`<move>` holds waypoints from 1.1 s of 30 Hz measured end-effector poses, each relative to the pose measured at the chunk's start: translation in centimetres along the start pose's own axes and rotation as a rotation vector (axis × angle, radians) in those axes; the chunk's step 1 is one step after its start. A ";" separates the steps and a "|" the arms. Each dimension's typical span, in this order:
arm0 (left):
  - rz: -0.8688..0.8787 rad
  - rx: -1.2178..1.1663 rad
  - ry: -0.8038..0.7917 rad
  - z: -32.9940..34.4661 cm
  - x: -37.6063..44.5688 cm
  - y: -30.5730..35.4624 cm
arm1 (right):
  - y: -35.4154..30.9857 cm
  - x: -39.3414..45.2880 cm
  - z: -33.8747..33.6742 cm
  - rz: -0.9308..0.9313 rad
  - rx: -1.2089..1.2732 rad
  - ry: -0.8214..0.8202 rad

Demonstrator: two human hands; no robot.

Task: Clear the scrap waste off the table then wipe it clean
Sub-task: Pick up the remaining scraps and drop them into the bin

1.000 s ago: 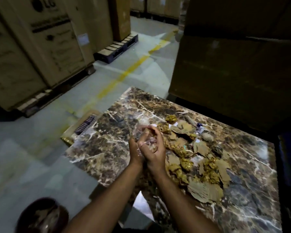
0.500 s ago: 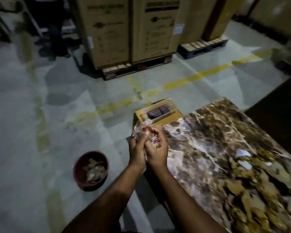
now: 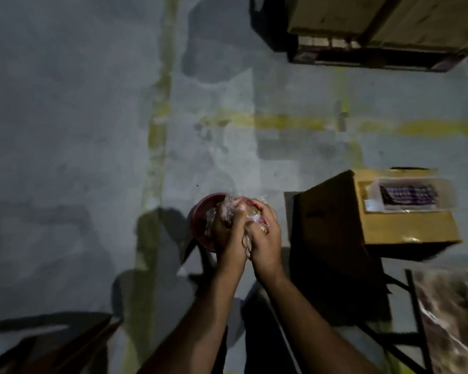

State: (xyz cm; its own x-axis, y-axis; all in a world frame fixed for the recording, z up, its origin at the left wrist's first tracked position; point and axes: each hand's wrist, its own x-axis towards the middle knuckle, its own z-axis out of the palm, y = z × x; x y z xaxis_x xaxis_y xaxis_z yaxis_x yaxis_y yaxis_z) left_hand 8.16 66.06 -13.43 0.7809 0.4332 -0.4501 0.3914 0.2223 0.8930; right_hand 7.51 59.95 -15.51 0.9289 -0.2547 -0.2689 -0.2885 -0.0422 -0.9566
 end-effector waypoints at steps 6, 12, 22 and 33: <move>-0.139 0.030 0.037 -1.4 8.0 -12.5 | 14.6 5.4 2.2 0.125 -0.104 -0.167; -0.187 0.114 0.060 -1.5 16.8 -23.2 | 26.9 12.2 5.5 0.191 -0.105 -0.348; -0.145 0.484 -0.130 -2.9 27.9 -37.3 | 40.0 20.1 6.3 0.205 -0.482 -0.509; 0.085 1.037 -0.300 -5.1 25.3 -34.2 | 35.7 19.9 4.0 0.202 -0.678 -0.658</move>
State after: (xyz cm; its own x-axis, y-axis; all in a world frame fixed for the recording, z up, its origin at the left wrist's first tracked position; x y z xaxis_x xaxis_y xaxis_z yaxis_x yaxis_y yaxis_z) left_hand 12.02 73.85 -55.37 0.8573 0.1491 -0.4928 0.4409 -0.7070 0.5530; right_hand 16.59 57.20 -55.42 0.7318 0.2651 -0.6279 -0.3388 -0.6580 -0.6726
